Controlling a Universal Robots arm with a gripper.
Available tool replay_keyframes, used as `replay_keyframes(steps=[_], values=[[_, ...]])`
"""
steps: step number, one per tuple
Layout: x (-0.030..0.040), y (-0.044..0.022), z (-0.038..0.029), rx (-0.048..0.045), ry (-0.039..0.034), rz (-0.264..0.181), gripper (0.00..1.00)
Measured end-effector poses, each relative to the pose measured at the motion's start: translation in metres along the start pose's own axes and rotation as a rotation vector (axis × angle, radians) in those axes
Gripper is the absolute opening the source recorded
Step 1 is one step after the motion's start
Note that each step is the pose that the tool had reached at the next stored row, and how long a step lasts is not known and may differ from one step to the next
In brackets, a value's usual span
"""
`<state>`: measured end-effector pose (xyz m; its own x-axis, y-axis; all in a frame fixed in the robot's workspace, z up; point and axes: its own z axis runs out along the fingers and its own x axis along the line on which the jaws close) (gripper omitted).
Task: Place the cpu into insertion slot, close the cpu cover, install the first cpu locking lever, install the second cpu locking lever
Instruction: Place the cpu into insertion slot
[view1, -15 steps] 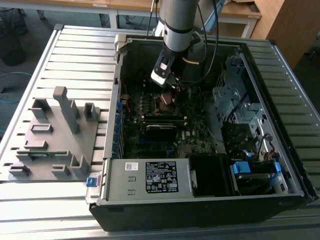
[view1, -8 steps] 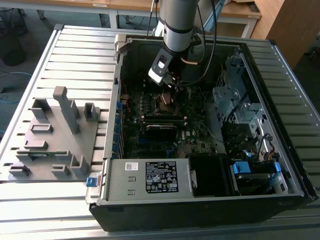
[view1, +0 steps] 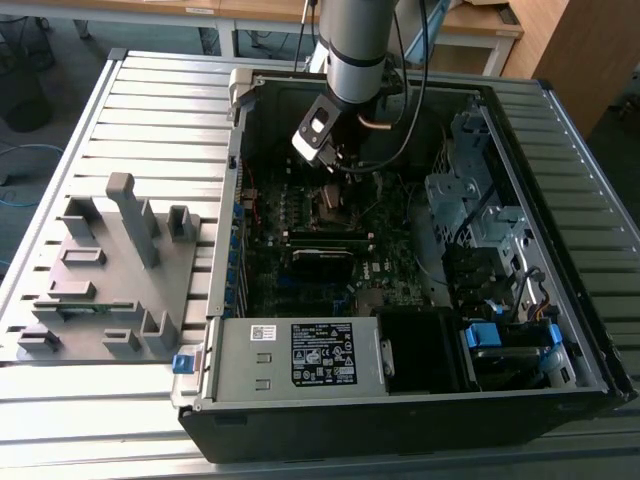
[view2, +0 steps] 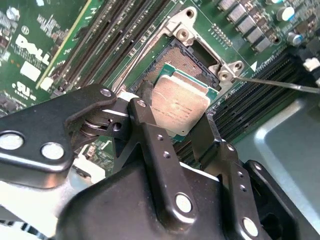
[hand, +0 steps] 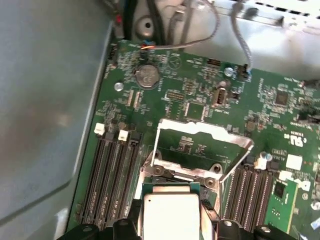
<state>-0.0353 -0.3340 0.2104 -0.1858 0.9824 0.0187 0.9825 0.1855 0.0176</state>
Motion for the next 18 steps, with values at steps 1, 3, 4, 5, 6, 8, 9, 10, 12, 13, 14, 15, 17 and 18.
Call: replay_keyframes(steps=[1, 3, 4, 5, 6, 8, 9, 10, 12, 13, 14, 15, 17, 18], values=[[0.0, 0.0, 0.0, -0.0002, -0.0003, 0.014, 0.54], [0.0, 0.0, 0.0, -0.0007, -0.0007, 0.039, 0.54], [0.0, 0.0, 0.0, -0.0009, -0.0009, 0.05, 0.54], [0.0, 0.0, 0.0, -0.0012, -0.0011, 0.062, 0.54], [0.0, 0.0, 0.0, -0.0014, -0.0014, 0.075, 0.54], [0.0, 0.0, 0.0001, -0.0018, -0.0018, 0.101, 0.54], [0.0, 0.0, 0.0001, -0.0021, -0.0021, 0.115, 0.54], [0.0, 0.0, 0.0001, -0.0023, -0.0024, 0.129, 0.54], [0.0, 0.0, 0.0001, -0.0028, -0.0029, 0.157, 0.54], [0.0, 0.0, 0.0001, -0.0029, -0.003, 0.163, 0.54], [0.0, 0.0, 0.0001, -0.003, -0.003, 0.164, 0.54], [0.0, 0.0, 0.0001, -0.003, -0.003, 0.164, 0.54], [0.0, 0.0, 0.0002, -0.003, -0.0029, 0.164, 0.54], [0.0, 0.0, 0.0004, -0.0031, -0.0028, 0.164, 0.54]])
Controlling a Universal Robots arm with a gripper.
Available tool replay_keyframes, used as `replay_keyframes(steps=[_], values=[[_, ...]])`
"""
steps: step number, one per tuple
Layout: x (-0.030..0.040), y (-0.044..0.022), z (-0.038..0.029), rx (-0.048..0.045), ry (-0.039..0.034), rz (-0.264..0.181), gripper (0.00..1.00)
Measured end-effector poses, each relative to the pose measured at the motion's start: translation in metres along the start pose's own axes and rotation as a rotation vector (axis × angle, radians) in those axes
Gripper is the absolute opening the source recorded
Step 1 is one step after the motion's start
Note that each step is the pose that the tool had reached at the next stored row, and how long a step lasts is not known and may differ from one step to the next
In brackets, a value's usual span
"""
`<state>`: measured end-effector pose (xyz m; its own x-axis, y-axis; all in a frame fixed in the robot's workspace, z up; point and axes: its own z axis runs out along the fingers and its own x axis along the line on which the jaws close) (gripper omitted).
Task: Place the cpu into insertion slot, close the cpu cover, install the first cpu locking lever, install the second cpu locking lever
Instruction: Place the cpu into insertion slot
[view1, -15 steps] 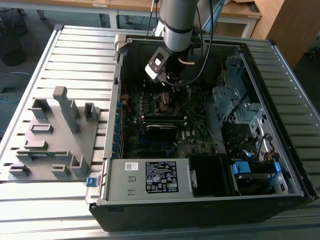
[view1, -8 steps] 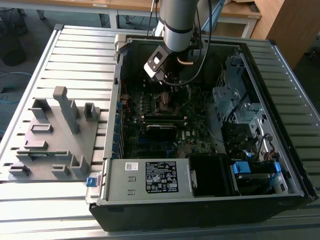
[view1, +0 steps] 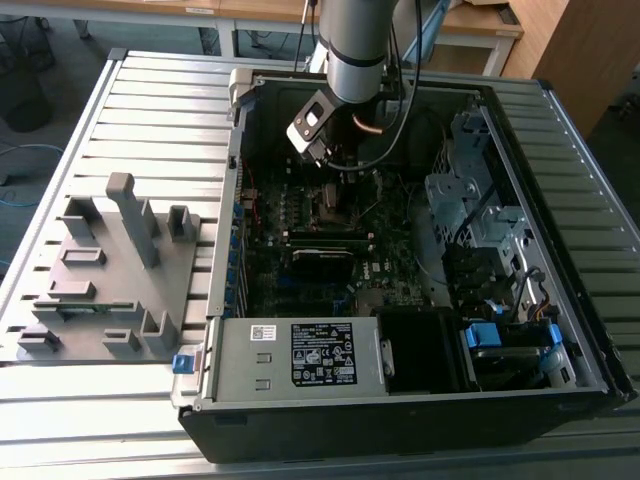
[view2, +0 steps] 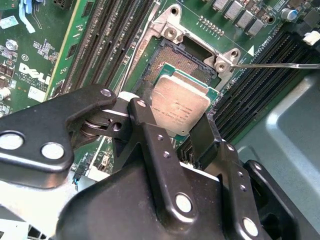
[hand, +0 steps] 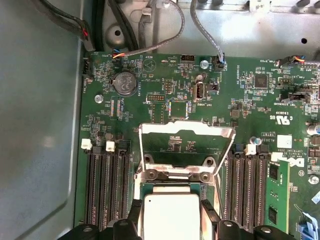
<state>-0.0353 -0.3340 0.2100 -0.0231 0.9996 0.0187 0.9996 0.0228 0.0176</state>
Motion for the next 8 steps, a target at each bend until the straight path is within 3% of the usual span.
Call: replay_keyframes(steps=[8], values=[[0.0005, -0.003, 0.0023, 0.0002, -0.0003, 0.001, 0.54]])
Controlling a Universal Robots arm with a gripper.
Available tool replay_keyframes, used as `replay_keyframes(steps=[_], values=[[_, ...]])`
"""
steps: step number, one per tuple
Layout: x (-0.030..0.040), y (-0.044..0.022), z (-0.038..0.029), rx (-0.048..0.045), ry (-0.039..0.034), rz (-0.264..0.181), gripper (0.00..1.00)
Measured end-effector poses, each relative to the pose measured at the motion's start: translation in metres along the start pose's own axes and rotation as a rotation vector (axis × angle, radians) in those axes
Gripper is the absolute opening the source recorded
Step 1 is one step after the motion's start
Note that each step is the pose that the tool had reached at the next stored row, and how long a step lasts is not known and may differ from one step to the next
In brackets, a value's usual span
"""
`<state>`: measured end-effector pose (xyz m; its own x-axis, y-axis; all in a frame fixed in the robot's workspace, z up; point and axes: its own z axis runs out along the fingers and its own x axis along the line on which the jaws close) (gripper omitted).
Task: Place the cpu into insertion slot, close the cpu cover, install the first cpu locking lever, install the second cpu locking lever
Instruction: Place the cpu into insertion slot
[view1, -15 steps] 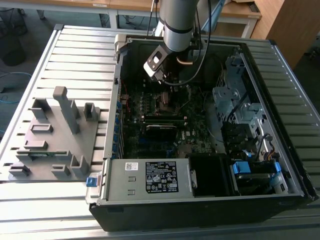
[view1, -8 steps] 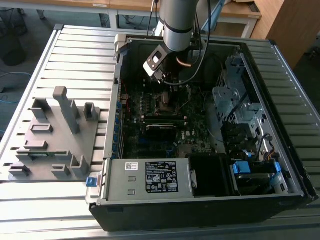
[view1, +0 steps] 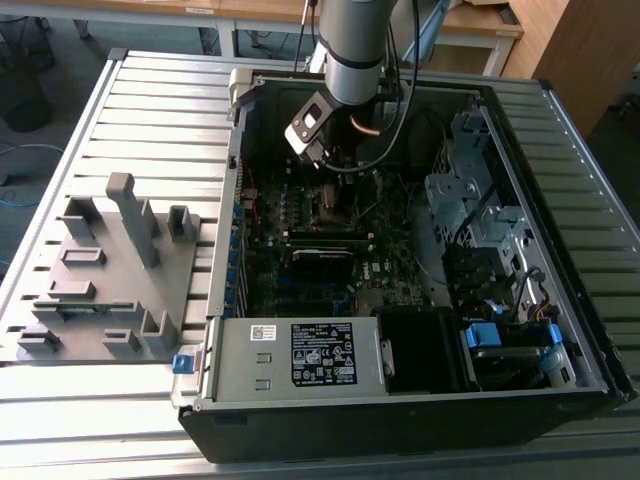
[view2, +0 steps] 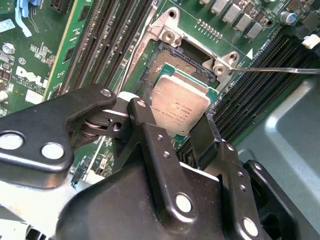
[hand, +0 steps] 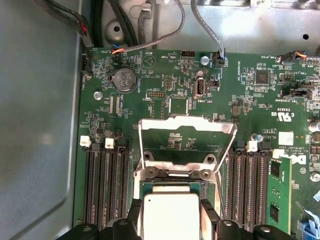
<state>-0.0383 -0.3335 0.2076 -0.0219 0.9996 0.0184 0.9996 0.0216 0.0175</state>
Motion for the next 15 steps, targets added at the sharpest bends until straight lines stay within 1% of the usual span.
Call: replay_keyframes(steps=[5, 15], values=[[0.0003, -0.0019, 0.0012, 0.0, -0.0001, 0.001, 0.54], [0.0003, -0.0033, 0.0025, -0.0001, 0.0001, 0.001, 0.54]])
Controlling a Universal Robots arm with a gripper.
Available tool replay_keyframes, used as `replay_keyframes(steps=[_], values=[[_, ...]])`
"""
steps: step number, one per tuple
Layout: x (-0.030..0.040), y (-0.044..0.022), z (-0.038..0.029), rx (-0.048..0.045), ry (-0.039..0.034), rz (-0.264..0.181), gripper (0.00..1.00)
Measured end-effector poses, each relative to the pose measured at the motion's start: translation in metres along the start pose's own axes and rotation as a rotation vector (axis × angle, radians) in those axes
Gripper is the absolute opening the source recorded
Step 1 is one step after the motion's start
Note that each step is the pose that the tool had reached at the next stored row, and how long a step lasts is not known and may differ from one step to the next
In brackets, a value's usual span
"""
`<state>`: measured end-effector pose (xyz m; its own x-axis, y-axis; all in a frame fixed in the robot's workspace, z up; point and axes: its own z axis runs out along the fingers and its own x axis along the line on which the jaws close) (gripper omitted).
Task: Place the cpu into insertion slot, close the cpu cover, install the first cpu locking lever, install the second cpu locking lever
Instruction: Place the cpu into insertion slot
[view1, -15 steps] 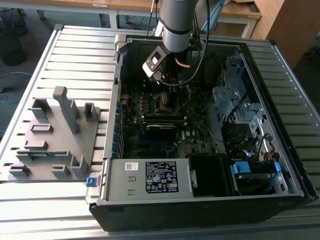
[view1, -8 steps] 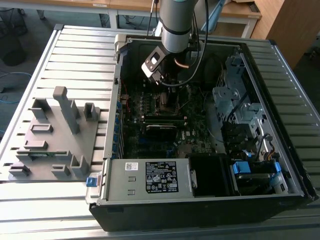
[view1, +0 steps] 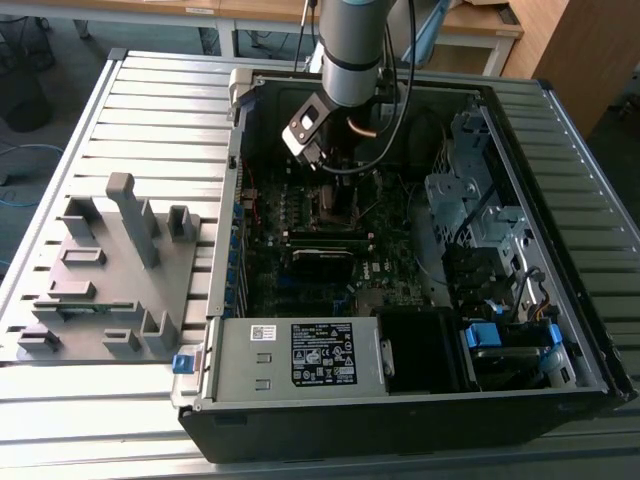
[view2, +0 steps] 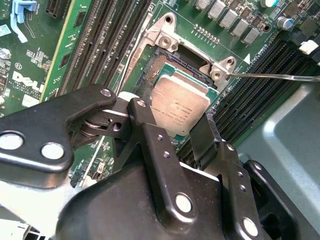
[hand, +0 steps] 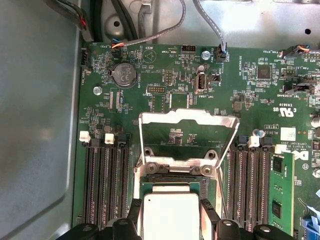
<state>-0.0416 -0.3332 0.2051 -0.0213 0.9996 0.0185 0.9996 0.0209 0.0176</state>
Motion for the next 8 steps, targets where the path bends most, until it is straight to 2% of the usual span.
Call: replay_keyframes(steps=[8], values=[[-0.0022, -0.0005, 0.0003, 0.0, -0.0017, 0.0, 0.54]])
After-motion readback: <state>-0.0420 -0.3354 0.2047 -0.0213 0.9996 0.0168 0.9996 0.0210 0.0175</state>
